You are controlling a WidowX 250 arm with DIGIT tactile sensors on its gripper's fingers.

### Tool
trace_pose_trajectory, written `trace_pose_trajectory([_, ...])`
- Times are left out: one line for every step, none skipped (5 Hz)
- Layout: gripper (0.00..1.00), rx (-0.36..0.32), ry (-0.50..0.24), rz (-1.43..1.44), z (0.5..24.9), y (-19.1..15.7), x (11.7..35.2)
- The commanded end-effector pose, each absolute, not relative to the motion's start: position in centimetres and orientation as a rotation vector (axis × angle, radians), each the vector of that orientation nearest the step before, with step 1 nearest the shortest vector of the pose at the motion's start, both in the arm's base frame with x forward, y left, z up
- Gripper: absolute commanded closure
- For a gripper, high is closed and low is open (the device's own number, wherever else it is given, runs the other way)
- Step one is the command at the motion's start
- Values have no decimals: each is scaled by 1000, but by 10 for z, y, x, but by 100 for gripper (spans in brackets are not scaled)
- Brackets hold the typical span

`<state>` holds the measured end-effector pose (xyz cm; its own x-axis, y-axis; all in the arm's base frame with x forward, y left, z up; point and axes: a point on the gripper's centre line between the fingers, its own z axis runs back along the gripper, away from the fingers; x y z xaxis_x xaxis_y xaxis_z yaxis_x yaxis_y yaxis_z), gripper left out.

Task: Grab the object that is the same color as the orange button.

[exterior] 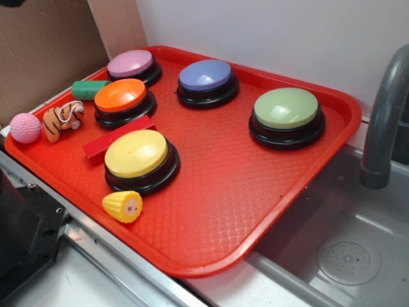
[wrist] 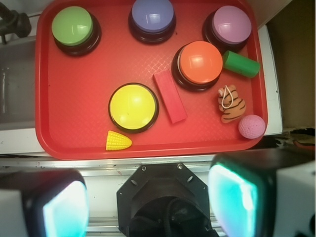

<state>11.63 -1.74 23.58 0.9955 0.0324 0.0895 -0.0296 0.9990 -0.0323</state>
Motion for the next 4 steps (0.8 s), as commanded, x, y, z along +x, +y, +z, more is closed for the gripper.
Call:
trace_pose_trajectory([0,-31,-90,31,236,-17,116])
trace_pose_trajectory([0,-54,-99,-82,227,-9,123])
trace_pose_trajectory([0,-31,-92,-171,218,4,128])
trace_pose_trajectory([0,-35,-115,-274,202,24,133])
